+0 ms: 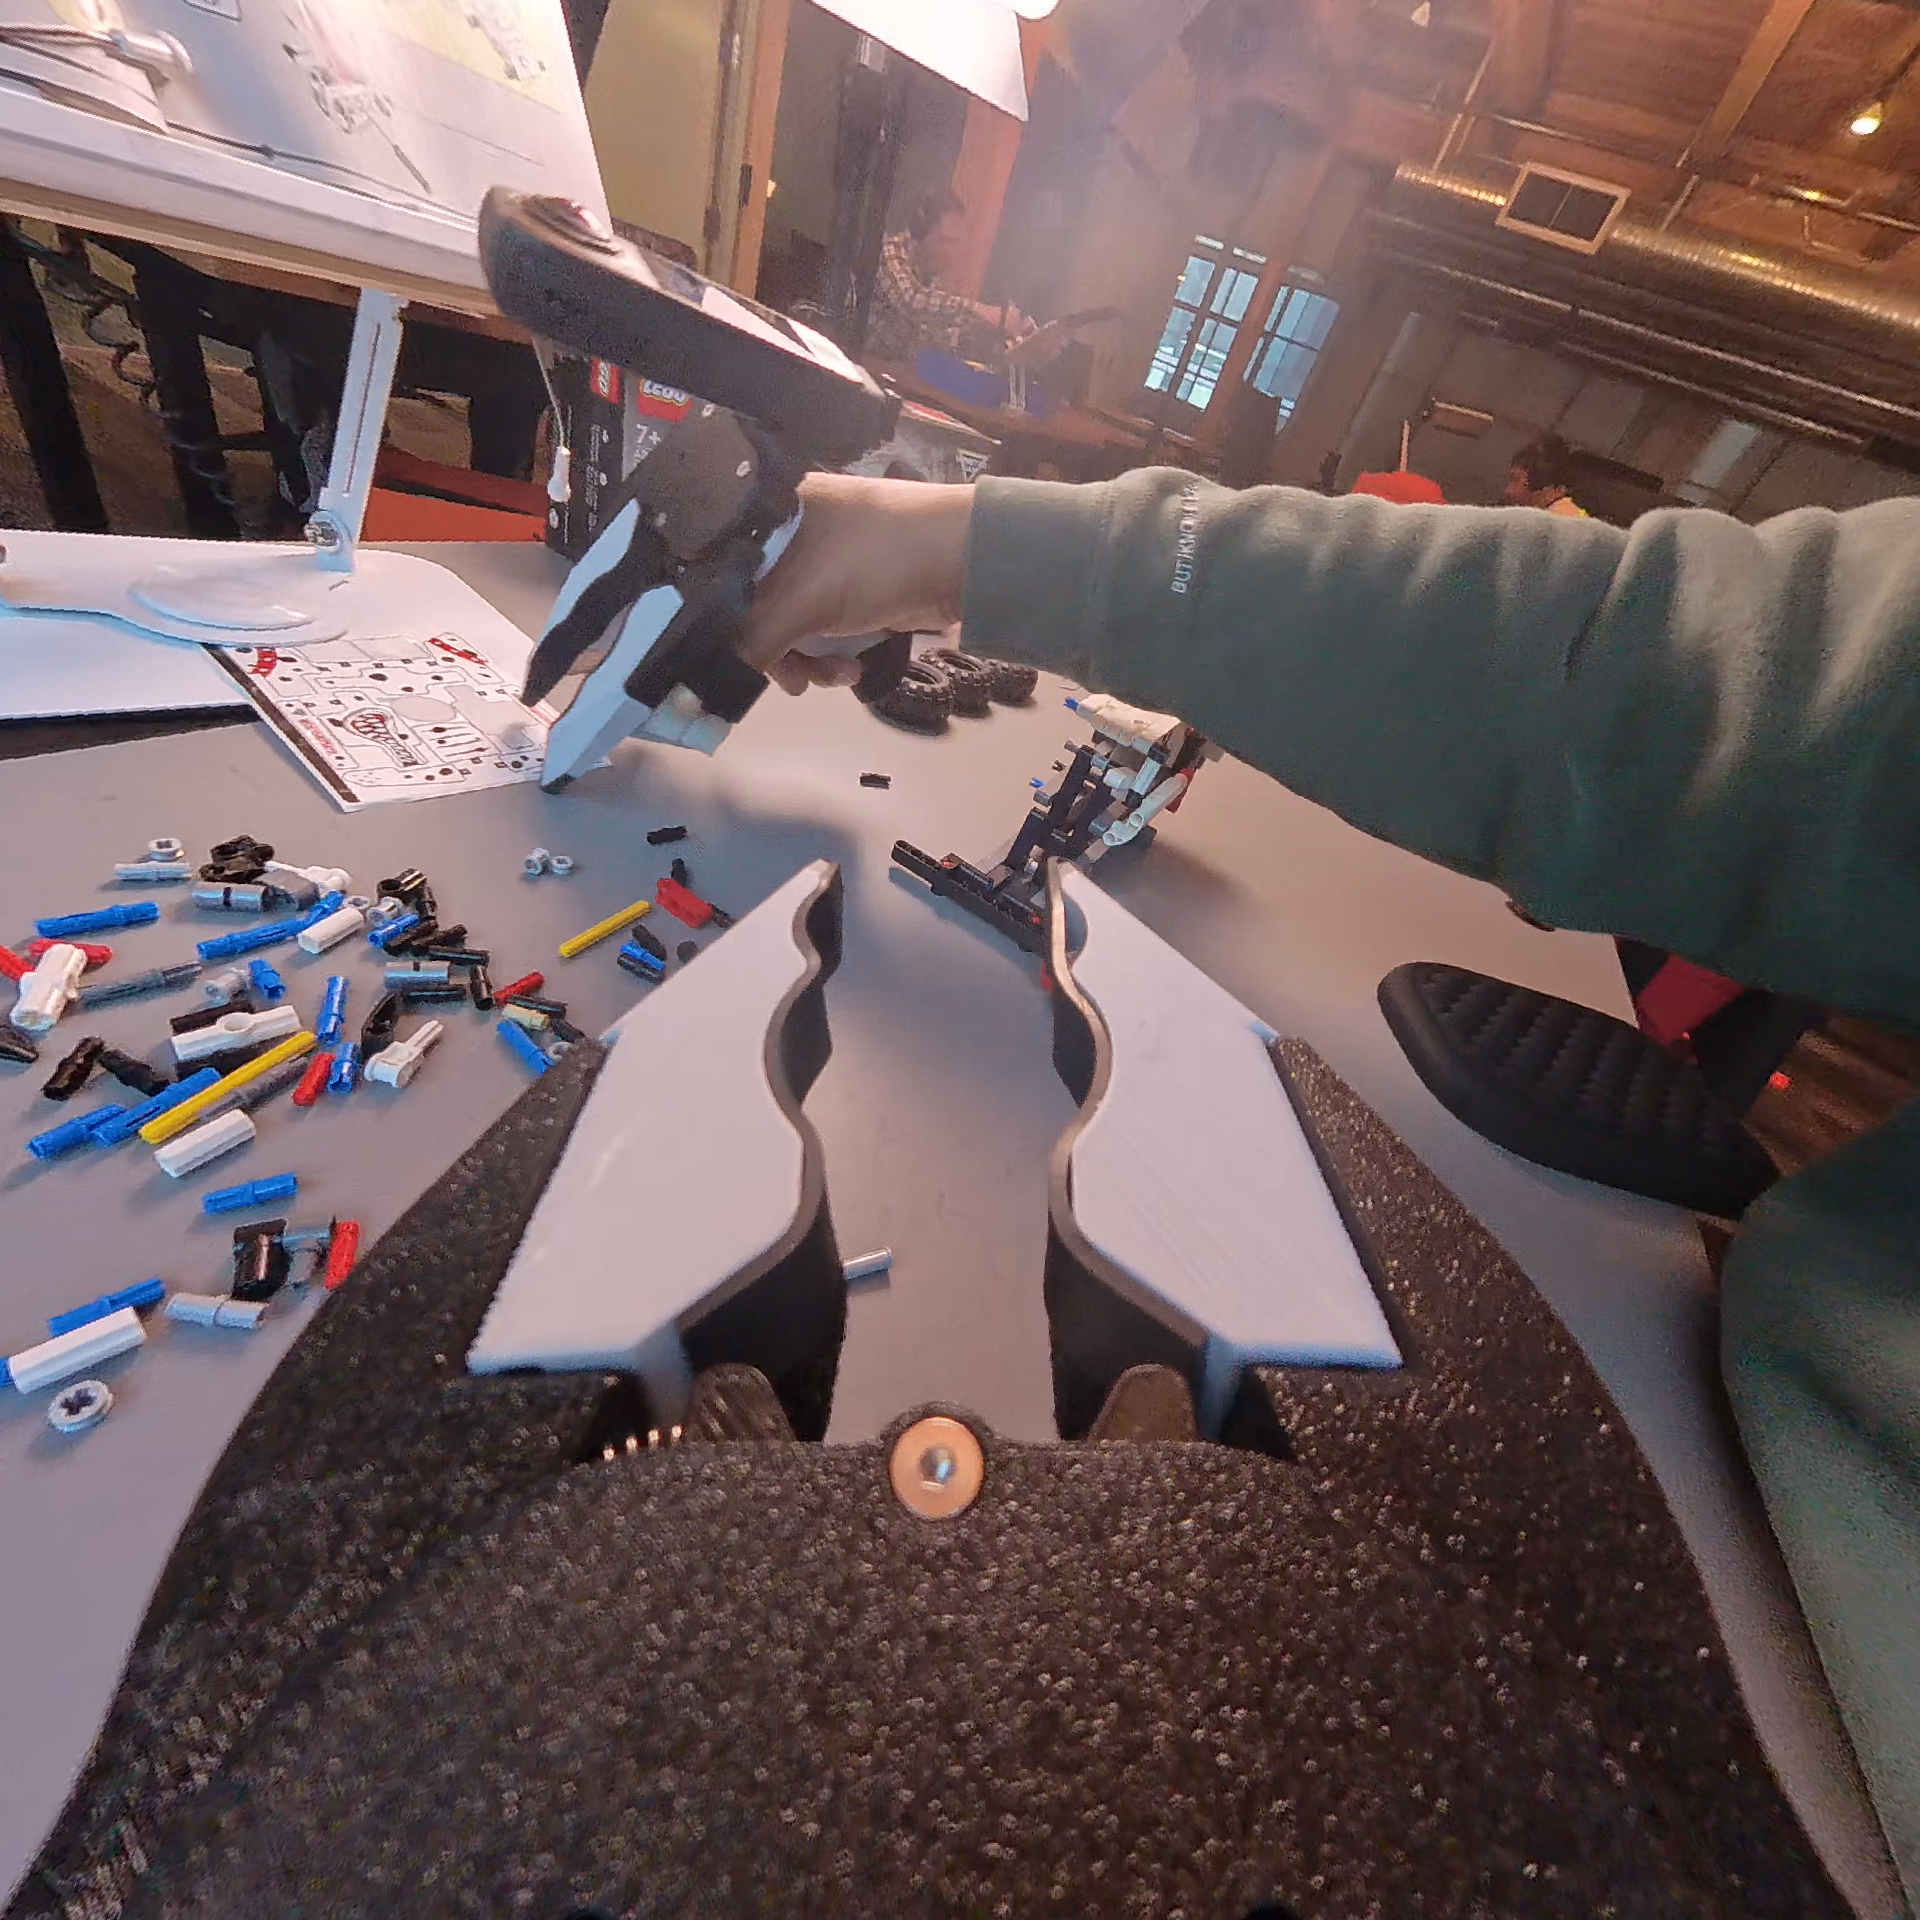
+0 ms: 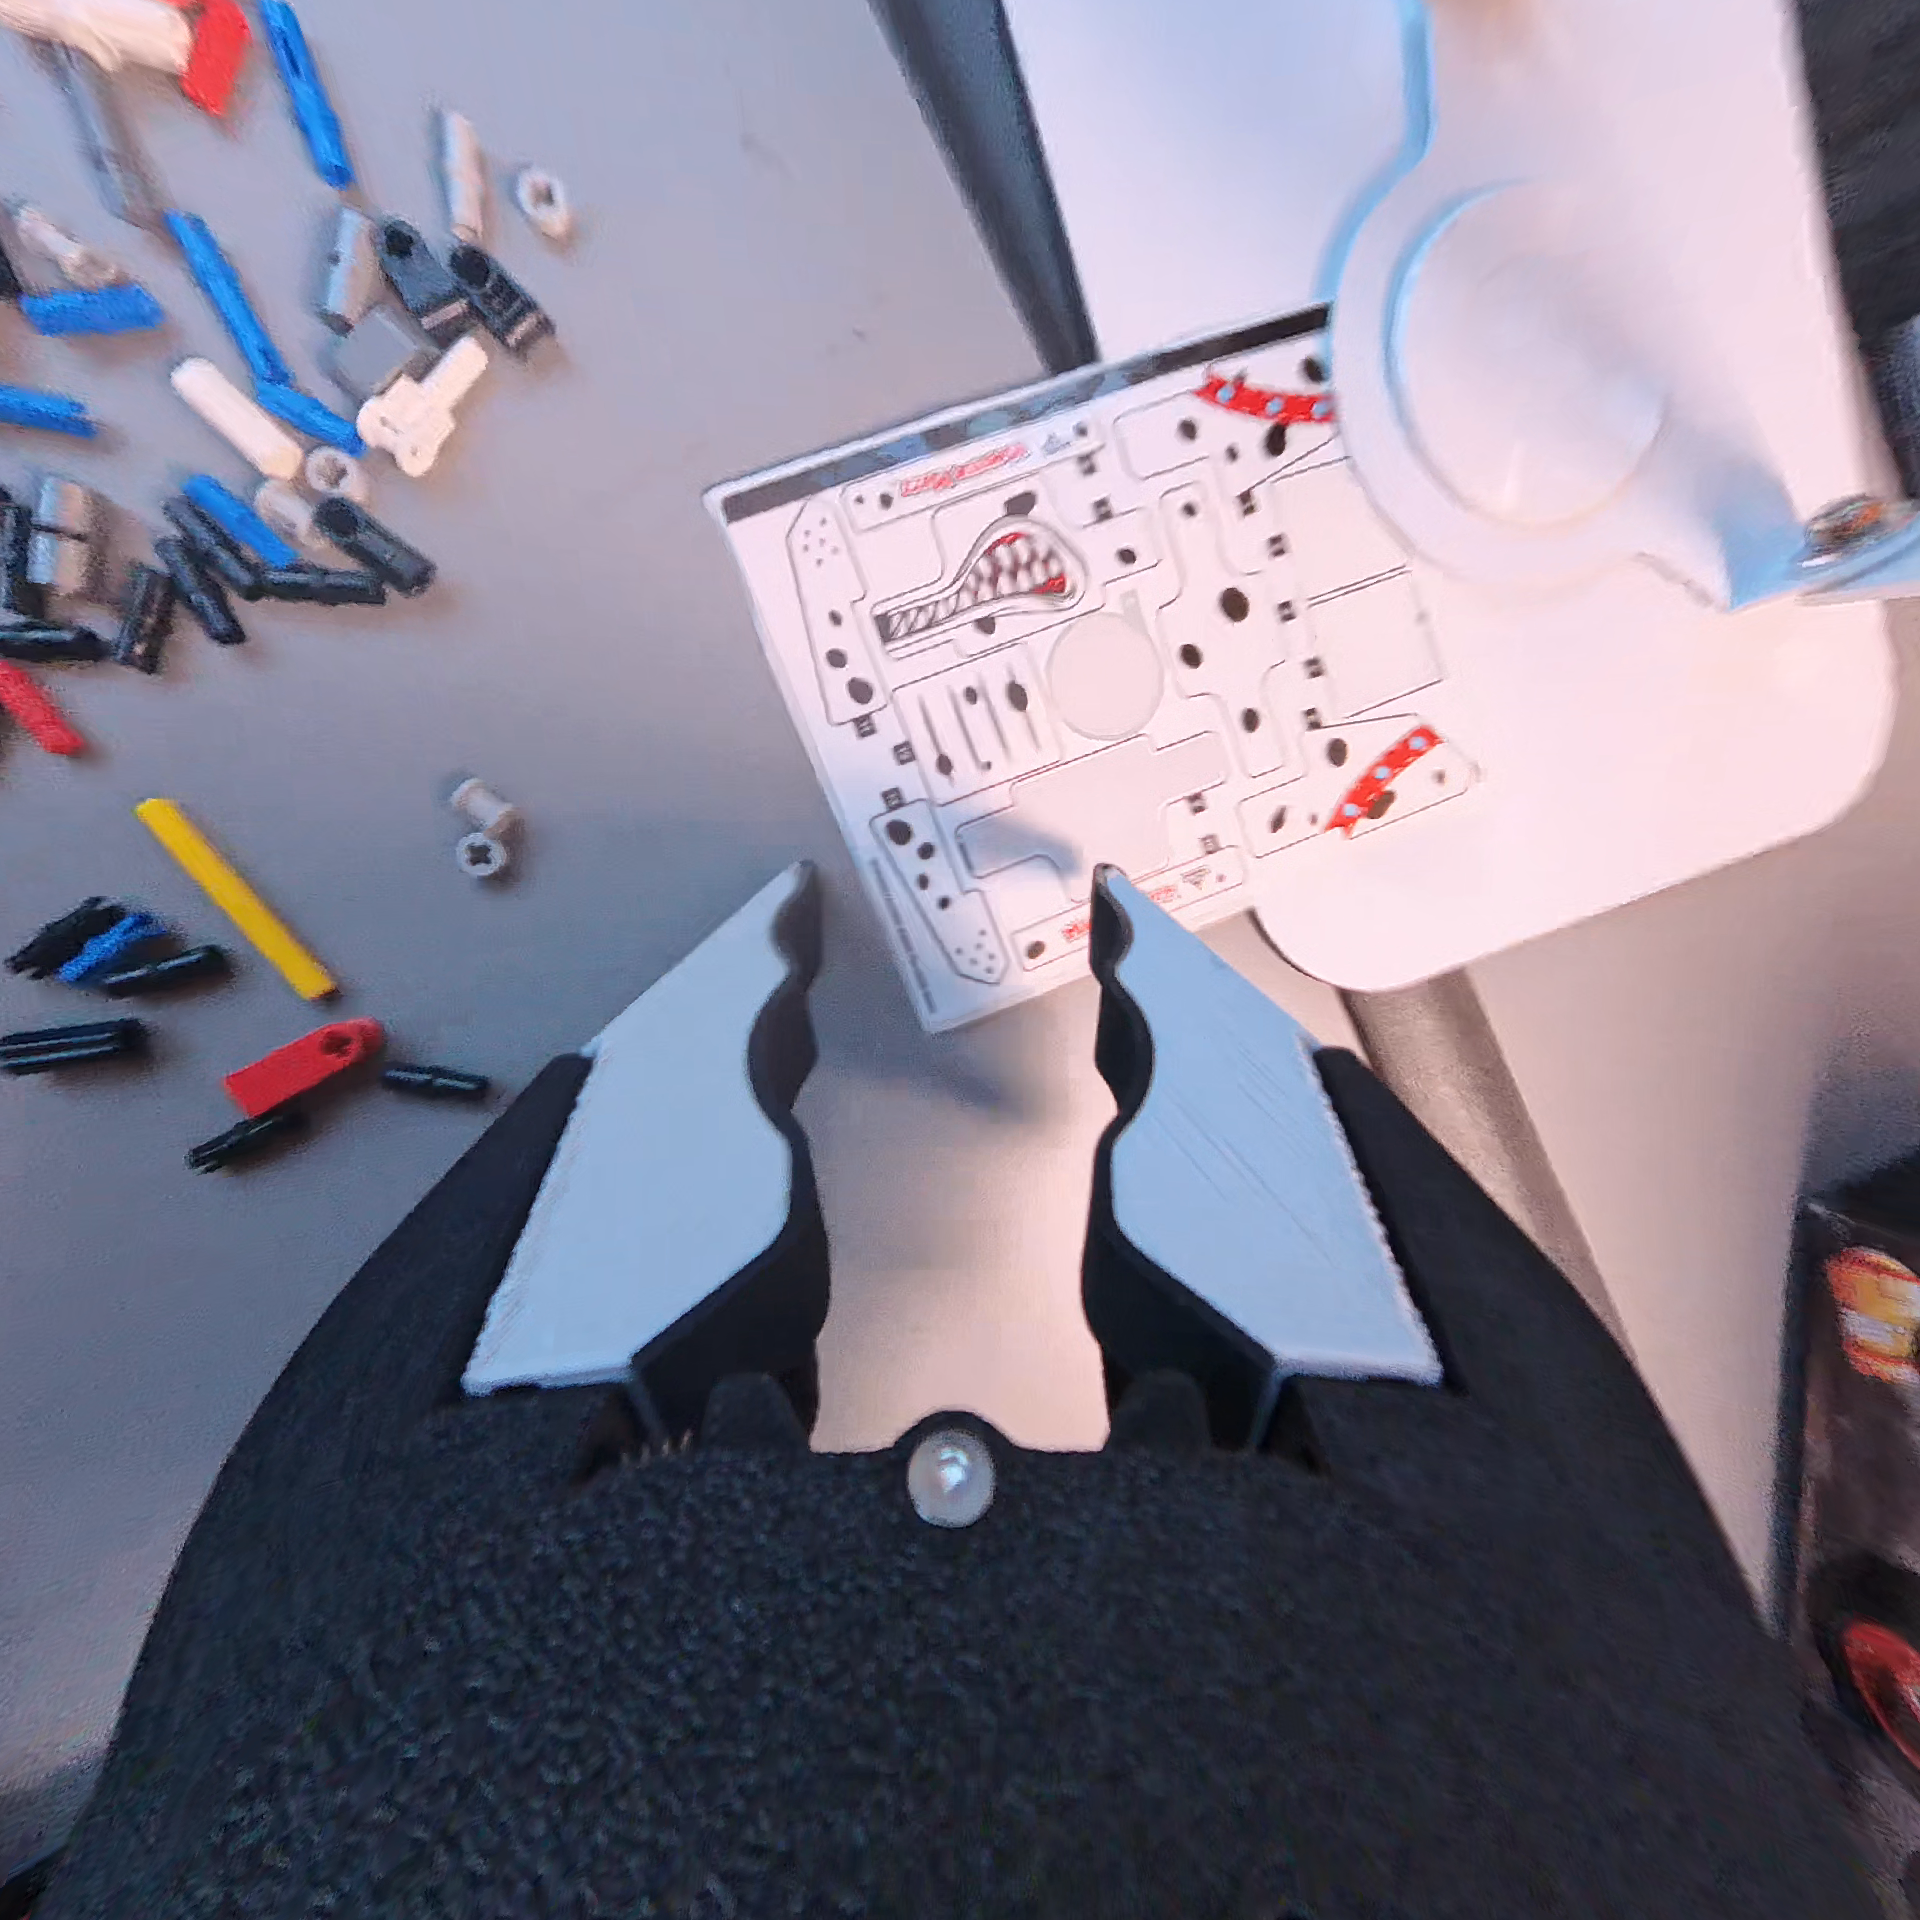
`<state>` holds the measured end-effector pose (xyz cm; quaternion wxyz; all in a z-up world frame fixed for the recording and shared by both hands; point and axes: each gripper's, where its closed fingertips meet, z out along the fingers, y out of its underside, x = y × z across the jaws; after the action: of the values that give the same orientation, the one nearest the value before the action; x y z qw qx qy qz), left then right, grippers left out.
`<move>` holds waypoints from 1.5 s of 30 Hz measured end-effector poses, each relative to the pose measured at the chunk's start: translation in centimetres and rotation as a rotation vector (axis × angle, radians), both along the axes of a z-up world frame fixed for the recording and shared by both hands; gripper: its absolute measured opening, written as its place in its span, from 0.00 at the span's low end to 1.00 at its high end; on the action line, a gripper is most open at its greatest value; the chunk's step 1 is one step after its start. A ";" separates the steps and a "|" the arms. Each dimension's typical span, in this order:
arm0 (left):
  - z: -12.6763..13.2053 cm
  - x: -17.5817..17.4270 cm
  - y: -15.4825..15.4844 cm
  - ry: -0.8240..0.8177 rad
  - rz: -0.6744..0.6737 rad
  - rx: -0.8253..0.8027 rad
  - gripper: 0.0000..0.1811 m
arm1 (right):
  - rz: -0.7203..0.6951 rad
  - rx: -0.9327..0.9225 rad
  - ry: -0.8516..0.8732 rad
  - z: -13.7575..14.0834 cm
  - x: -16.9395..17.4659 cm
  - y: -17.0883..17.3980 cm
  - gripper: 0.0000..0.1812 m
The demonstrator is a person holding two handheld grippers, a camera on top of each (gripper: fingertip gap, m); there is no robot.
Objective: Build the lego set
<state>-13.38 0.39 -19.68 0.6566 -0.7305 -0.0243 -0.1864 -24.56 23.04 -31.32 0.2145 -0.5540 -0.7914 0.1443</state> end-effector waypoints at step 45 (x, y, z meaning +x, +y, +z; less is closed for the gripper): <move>1.2 0.8 0.3 -0.406 -0.154 0.074 0.34 | 0.127 -0.241 0.714 13.4 12.3 -16.1 0.05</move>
<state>-12.58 0.73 -18.50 0.6483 -0.6531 -0.0933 -0.3801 -12.25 6.93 -17.87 0.4006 -0.4399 -0.6770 0.4333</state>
